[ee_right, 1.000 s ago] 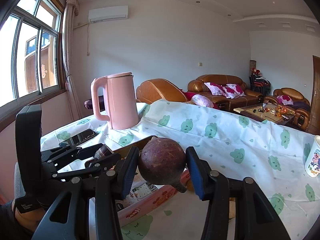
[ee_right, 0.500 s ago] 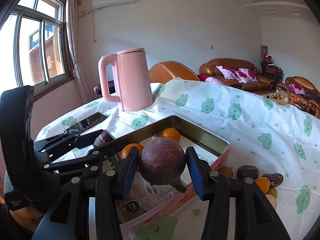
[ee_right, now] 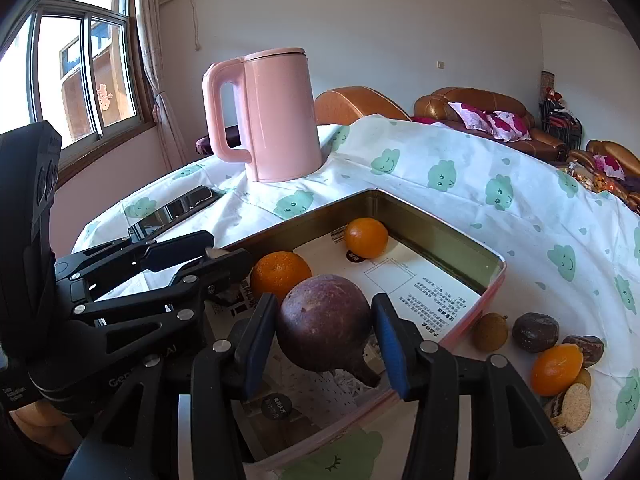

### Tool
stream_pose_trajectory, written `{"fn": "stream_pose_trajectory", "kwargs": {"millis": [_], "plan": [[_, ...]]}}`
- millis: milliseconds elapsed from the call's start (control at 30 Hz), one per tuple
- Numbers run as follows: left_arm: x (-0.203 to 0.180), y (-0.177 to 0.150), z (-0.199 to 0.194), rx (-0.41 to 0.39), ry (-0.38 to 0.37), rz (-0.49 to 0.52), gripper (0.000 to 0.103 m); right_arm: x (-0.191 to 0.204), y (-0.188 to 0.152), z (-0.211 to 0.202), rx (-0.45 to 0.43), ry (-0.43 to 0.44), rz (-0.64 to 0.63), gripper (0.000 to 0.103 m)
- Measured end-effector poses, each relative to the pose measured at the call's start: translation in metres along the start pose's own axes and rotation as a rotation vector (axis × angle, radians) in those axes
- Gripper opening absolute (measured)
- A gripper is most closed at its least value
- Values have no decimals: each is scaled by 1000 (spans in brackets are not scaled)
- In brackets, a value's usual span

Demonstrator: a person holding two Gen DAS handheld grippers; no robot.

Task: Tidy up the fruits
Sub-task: 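Carry passion fruit and cake into the tin box and open both tools, then grasp a round biscuit with the right tool while the left tool grasps an orange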

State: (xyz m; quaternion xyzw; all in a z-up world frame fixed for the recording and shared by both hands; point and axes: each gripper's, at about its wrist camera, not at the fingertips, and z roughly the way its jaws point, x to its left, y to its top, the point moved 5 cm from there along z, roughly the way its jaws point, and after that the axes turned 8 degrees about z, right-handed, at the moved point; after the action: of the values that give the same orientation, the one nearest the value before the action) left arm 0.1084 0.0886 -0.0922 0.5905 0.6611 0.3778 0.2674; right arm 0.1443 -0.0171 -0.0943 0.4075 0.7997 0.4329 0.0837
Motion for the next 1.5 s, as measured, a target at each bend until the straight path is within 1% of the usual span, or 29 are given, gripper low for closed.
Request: {"fn": "stream_pose_trajectory", "kwargs": {"millis": [67,100,133,167,233,333,433,467,533,667,767,833,867,933,1000,1067,1100,1167,1200,1233,1267,1300,1333,1433,1500], "plan": [[1,0,-2,-5,6,-9,55,-2,0,-4,-19,-12,5,53],[2,0,-3,-7,7,-10,58,-3,0,-7,-30,-24,3,57],[2,1,-5,-12,8,-13,68,-5,0,-12,-41,-31,4,59],[2,2,-8,-24,8,-19,77,-7,-1,-18,-57,-33,6,60],[-2,6,-16,-53,-14,-23,87,-16,-2,-36,-91,-46,9,60],[-17,15,-27,-93,-45,-1,89,-41,-5,-65,-125,-123,17,60],[-39,21,-31,-111,-83,17,96,-79,-10,-82,-116,-269,40,60],[-47,23,-32,-115,-100,26,97,-91,-13,-87,-114,-301,51,60],[-65,25,-33,-119,-121,59,97,-113,-18,-93,-100,-336,96,60],[-97,29,-30,-126,-150,120,97,-136,-25,-90,-46,-366,137,60],[-115,36,-20,-116,-158,155,97,-142,-31,-84,-9,-330,175,60],[-123,38,-13,-105,-163,178,97,-143,-32,-79,9,-330,174,60],[-126,40,-8,-102,-160,188,98,-142,-34,-76,25,-332,170,60],[-127,41,1,-90,-126,203,97,-141,-35,-68,53,-320,169,60],[-122,44,2,-100,-117,191,97,-142,-37,-63,71,-337,164,60],[-114,46,4,-103,-64,184,98,-144,-35,-59,81,-331,175,60],[-110,48,6,-104,-56,176,98,-145,-34,-59,79,-330,180,60],[-103,51,11,-96,-35,162,98,-147,-33,-57,81,-335,186,54],[-100,53,14,-93,-25,159,98,-147,-33,-55,91,-325,189,47],[-98,54,17,-89,-20,155,98,-146,-34,-54,98,-317,189,44],[-96,56,18,-86,-15,150,98,-146,-34,-55,94,-312,190,42],[-95,57,19,-86,-10,146,98,-145,-34,-55,91,-305,190,37],[-96,59,17,-93,-16,145,98,-145,-34,-57,86,-303,193,36],[-108,61,6,-125,-49,166,98,-149,-33,-74,15,-330,213,36],[-122,62,1,-138,-70,197,98,-156,-34,-85,-23,-367,234,36]]}}
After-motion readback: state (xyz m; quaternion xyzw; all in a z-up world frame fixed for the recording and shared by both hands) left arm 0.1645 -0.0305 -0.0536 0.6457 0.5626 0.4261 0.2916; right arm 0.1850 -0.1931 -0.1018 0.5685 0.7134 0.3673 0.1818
